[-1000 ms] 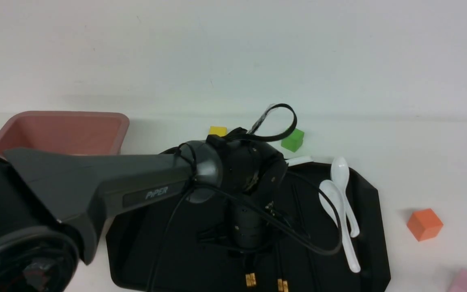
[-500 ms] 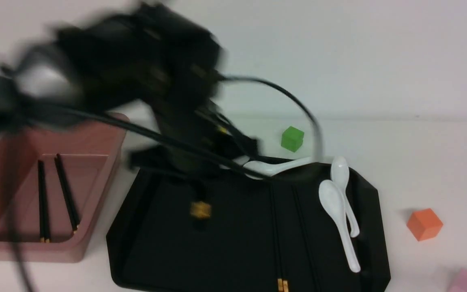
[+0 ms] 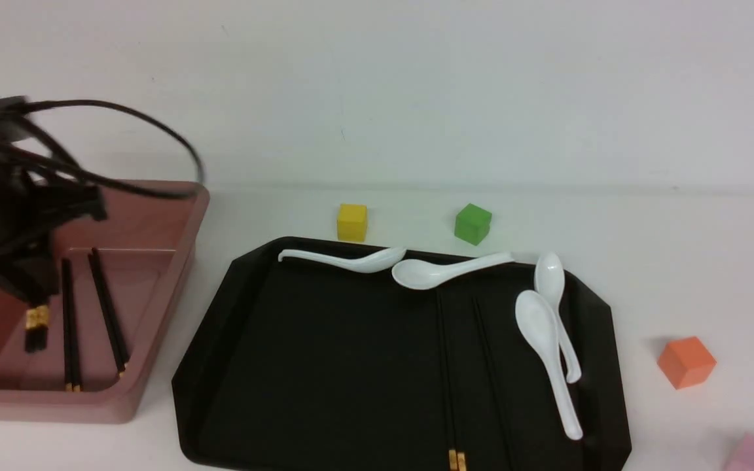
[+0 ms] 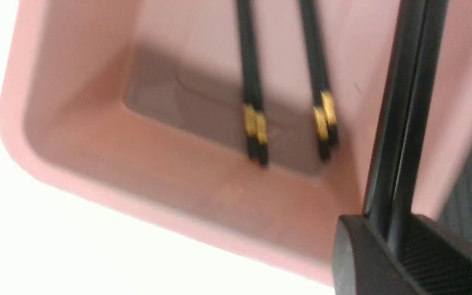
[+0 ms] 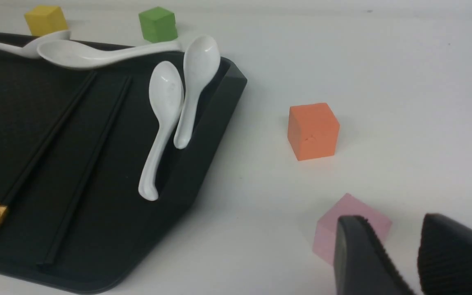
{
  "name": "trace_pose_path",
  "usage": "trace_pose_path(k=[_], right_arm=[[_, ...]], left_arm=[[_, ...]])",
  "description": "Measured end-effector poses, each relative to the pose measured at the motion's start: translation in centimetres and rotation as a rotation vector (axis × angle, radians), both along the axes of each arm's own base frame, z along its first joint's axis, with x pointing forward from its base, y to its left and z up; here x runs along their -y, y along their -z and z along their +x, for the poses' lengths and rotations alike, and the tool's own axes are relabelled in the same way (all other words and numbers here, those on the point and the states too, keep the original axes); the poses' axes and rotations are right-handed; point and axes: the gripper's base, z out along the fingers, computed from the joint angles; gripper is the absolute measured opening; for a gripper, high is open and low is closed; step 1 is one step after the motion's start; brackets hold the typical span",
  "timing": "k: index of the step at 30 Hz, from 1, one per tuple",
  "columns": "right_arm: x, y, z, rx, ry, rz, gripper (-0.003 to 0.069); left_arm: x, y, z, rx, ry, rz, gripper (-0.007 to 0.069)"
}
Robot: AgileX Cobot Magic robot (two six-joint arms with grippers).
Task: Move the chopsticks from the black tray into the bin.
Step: Use the left arm to put the chopsticks into the lunch box
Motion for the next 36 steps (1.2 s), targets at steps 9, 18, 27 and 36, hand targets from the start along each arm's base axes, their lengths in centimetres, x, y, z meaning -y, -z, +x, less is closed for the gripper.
trace_pose_path(k=[9, 18, 27, 36], right_arm=[[0.0, 0.0, 0.0, 0.0, 0.0, 0.001, 0.0239], [0.0, 0.0, 0.0, 0.0, 0.0, 0.0, 0.0239], [0.0, 0.0, 0.0, 0.0, 0.0, 0.0, 0.0239], [0.0, 0.0, 0.0, 0.0, 0.0, 0.0, 0.0239]], left_arm=[[-2.3, 4.8, 3.5, 0.001, -0.075, -0.073, 0.012], [-2.5, 9.7, 5.9, -0.042, -0.084, -0.076, 0.012], [-2.4, 9.9, 5.5, -0.097, -0.085, -0.089, 0.0239], [-2.2, 3.4, 4.5, -0.105, -0.074, -0.1, 0.0149]])
